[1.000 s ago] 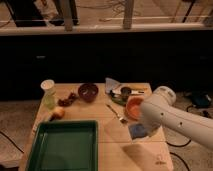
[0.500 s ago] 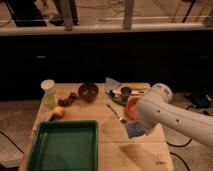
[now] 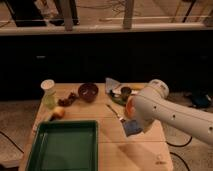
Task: Place sponge in tray
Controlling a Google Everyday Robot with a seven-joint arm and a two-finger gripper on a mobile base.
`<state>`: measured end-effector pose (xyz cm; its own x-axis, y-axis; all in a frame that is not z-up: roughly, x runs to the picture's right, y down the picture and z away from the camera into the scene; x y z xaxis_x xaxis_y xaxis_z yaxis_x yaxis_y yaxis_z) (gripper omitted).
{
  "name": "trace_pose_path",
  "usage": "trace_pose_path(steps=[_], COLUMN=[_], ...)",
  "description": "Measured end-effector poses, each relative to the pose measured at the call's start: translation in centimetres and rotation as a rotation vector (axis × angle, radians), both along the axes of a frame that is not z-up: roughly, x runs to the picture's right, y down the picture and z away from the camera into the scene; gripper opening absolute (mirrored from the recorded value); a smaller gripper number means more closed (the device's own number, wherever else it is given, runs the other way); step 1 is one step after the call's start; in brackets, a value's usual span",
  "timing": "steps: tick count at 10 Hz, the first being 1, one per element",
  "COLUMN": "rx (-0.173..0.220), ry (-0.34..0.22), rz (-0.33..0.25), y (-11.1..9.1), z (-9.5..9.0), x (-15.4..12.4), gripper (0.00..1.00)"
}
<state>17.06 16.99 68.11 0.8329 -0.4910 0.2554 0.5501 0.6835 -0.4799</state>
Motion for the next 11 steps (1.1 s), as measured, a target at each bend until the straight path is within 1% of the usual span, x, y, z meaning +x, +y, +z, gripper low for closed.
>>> trace_pose_path(steps=[9,11], rx=[-0.019,-0.023], ry=[-0.069,-0.089], rz=[-0.095,-0.121], y=[-0.7,-0.9], z=[-0.4,-0.4], x=[-4.1,-5.5], gripper=[0.03,0.03])
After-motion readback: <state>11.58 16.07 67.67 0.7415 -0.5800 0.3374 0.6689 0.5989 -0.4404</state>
